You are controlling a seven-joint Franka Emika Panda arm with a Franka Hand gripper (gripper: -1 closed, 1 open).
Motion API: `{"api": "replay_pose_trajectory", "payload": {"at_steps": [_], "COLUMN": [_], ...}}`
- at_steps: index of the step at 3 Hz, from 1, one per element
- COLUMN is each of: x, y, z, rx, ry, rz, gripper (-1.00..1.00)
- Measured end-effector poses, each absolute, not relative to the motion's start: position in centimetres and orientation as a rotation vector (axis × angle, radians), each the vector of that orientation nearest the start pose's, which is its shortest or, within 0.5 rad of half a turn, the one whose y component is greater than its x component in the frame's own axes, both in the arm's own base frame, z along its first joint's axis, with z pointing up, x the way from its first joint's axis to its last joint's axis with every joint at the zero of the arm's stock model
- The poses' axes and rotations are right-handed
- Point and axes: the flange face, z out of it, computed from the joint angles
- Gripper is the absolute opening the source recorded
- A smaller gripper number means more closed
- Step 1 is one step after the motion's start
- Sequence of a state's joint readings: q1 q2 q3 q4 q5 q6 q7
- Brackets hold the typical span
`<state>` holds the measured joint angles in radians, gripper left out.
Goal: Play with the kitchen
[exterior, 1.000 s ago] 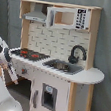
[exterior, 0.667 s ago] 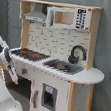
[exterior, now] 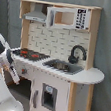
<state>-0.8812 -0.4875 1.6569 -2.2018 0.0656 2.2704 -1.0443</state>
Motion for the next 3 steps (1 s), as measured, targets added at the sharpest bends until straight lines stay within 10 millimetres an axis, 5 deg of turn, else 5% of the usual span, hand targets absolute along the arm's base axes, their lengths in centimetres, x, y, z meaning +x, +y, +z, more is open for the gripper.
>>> {"api": "replay_pose_trajectory", "payload": {"at_steps": [3], "x": [37.6], "y": [39.9], "z": [32.0], "rx": [1.783], "ry": [2.153], "rz": [0.070], "gripper": [-1.00]}}
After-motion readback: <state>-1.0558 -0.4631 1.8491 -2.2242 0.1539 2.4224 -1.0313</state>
